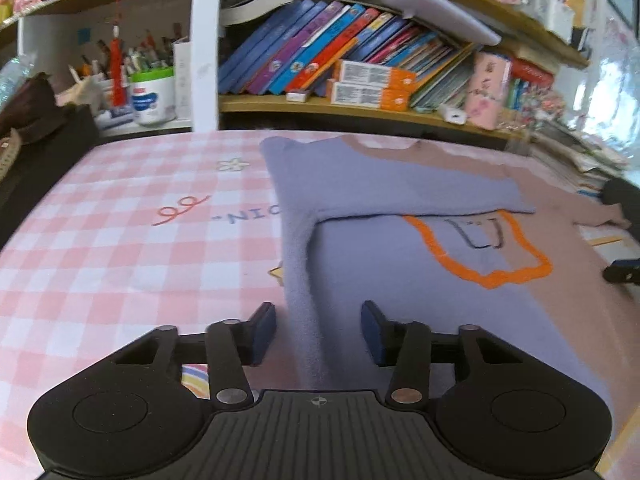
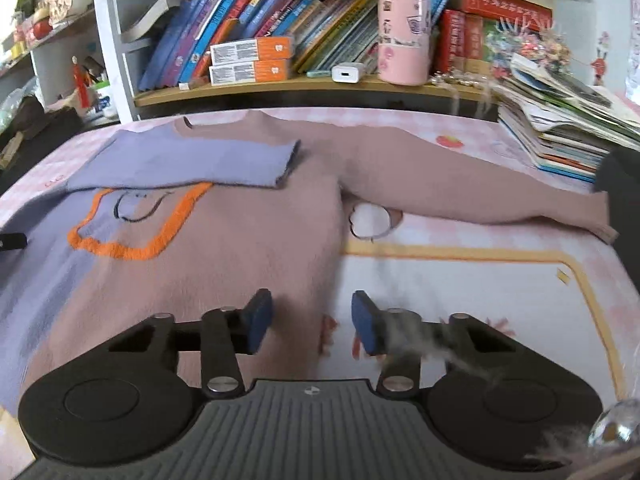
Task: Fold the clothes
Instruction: 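Reach the right gripper to the pink sleeve cuff and grasp it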
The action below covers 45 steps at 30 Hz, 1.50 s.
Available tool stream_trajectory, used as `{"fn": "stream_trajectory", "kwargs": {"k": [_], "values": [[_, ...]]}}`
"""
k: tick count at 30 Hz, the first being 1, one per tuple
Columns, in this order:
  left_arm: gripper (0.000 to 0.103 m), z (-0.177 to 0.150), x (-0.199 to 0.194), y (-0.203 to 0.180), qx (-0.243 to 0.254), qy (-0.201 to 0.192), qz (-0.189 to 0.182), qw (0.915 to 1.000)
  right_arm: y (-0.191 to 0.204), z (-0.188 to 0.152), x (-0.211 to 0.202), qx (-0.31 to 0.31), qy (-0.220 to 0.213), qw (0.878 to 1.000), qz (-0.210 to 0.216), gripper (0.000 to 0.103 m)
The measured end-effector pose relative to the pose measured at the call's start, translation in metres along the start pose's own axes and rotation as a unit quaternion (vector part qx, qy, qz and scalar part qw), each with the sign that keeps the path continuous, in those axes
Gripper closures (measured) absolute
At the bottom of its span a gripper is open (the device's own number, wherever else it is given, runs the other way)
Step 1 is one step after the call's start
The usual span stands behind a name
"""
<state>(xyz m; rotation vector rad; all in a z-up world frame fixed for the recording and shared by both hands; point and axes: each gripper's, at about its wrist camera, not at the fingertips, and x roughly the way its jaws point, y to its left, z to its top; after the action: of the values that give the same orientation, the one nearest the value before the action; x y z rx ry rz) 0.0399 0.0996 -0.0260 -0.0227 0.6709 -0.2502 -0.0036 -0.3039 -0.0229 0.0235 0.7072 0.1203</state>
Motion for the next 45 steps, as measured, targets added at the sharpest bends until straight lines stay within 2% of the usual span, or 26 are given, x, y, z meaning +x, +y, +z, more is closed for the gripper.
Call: {"fn": "stream_trajectory", "kwargs": {"k": [1,2,4,6,8,11,16,25,28,30,32,34,36,38,42,45], "values": [[0.082,-0.001,-0.001,0.001,-0.001,-0.002,-0.01,0.9999,0.003,-0.001,-0.002,0.001,0.002,1.0,0.0,0.068],[0.091,-0.003,-0.001,0.002,-0.003,-0.005,-0.019,0.9998,0.006,-0.001,-0.003,0.004,0.004,1.0,0.003,0.075],[0.097,-0.006,-0.003,0.01,-0.006,-0.011,-0.032,0.9994,0.013,0.001,-0.002,0.002,0.007,1.0,0.01,0.081],[0.098,-0.007,-0.002,0.028,-0.035,-0.012,-0.06,0.9975,0.02,0.003,0.0,-0.002,0.008,1.0,0.016,0.092],[0.097,-0.007,-0.004,0.039,-0.048,-0.015,-0.059,0.997,0.027,0.009,0.005,-0.006,0.011,1.0,0.02,0.093],[0.098,-0.006,-0.008,0.045,-0.034,-0.023,-0.032,0.9987,0.043,0.017,0.016,-0.02,0.011,0.999,0.031,0.093],[0.098,-0.001,-0.004,0.064,-0.044,-0.03,-0.012,0.9985,0.067,0.03,0.034,-0.053,0.007,0.998,0.03,0.093],[0.097,0.008,0.009,0.069,-0.033,-0.029,-0.012,0.999,0.069,0.041,0.045,-0.052,0.004,0.998,0.026,0.093],[0.092,0.007,0.005,0.071,-0.04,-0.036,0.003,0.9986,0.068,0.043,0.048,-0.05,0.003,0.998,0.025,0.091],[0.092,0.008,-0.006,0.069,-0.04,-0.062,0.023,0.997,0.066,0.045,0.048,-0.048,0.002,0.999,0.023,0.079],[0.091,0.012,-0.025,0.064,-0.036,-0.096,0.025,0.9944,0.058,0.047,0.043,-0.043,-0.005,0.999,0.016,0.074],[0.088,0.016,-0.042,0.056,-0.032,-0.126,0.002,0.9915,0.045,0.052,0.038,-0.033,-0.012,0.999,0.001,0.067],[0.077,0.019,-0.049,0.043,-0.02,-0.138,-0.039,0.9894,0.025,0.061,0.038,-0.014,-0.014,1.0,-0.021,0.059],[0.06,0.02,-0.046,0.029,0.004,-0.131,-0.067,0.989,0.002,0.071,0.039,0.008,-0.016,0.999,-0.045,0.056],[0.048,0.013,-0.025,0.005,0.042,-0.101,-0.088,0.9901,-0.056,0.092,0.051,0.094,-0.002,0.992,-0.083,0.054],[0.034,0.007,-0.016,-0.001,0.059,-0.087,-0.086,0.9908,-0.1,0.102,0.059,0.177,0.004,0.98,-0.094,0.054]]}}
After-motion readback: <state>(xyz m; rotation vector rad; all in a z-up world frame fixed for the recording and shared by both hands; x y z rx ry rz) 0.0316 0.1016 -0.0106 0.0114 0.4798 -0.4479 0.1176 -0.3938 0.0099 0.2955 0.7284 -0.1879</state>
